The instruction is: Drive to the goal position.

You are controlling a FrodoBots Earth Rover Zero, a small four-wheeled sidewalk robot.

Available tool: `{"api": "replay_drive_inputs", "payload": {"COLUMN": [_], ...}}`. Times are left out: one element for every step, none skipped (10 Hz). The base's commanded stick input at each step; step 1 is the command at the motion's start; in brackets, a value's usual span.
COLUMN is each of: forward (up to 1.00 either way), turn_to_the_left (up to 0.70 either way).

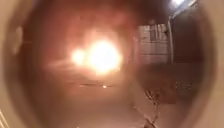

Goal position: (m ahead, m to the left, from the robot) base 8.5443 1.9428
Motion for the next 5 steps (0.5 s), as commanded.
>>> {"api": "replay_drive_inputs", "payload": {"forward": [0.70,0.29,0.00,0.14,0.38], "turn_to_the_left": [0.00,0.00,0.00,0.00,0.00]}}
